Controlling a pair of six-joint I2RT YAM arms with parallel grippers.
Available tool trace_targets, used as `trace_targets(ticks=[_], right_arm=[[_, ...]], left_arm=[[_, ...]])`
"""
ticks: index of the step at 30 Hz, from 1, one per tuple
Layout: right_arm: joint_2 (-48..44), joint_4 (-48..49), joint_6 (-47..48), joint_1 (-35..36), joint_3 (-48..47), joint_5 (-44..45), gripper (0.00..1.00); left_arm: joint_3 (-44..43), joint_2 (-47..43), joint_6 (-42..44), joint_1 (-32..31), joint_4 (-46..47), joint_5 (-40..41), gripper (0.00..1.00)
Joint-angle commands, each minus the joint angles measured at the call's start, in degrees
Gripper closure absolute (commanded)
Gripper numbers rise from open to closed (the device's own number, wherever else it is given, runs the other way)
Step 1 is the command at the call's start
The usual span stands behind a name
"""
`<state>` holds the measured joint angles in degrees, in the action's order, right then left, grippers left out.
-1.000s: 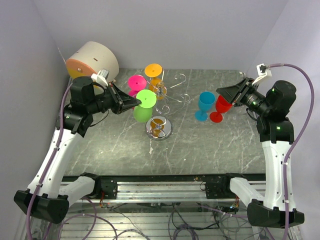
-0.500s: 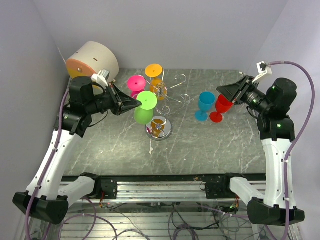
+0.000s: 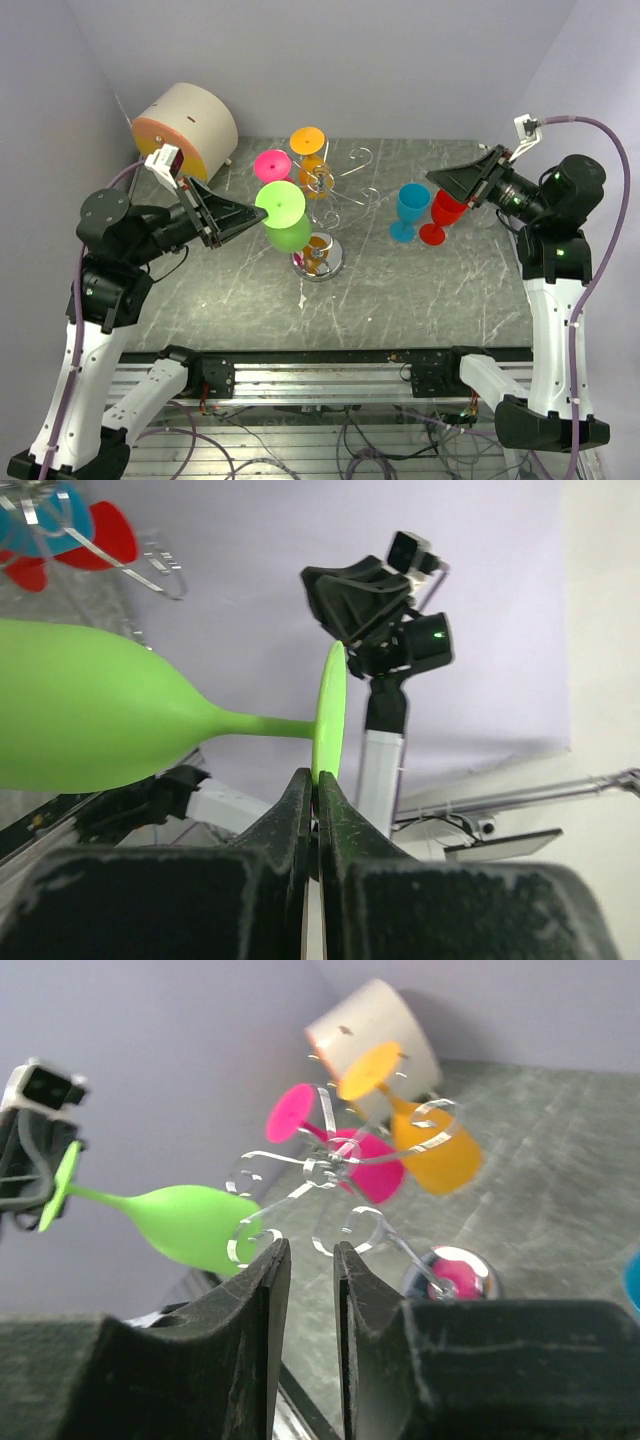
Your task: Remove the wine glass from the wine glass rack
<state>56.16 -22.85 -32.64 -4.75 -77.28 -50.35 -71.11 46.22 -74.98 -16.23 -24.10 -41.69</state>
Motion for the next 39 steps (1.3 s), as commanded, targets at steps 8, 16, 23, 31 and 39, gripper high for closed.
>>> trace_targets(ticks=[8,16,23,31,39], right_arm=[[0.6,57.9,-40.8,4.9,9.7,-20.6,0.54],[6.4,64.5,-40.4,17.4,5.1,-15.6,0.41],[13.0,77.4,-46.4,23.6,0.7,-13.5,0.41],[17.8,80.5,-45.7,29.0,-2.1,-11.1,0.41],[20.0,78.1,-41.3,36.2,-4.3,-8.3,0.43]], left_arm=[[5.4,-2.9,-19.0,-0.2,42.9,-3.9,0.93],[4.0,0.4,-29.8,-0.2,65.1,-3.2,0.93],[3.7,0.7,-33.8,-0.2,71.1,-2.3,0.93],[3.8,-0.4,-33.7,-0.2,70.5,-2.1,0.93],[5.5,-1.1,-33.6,-0.2,70.2,-2.1,0.93]])
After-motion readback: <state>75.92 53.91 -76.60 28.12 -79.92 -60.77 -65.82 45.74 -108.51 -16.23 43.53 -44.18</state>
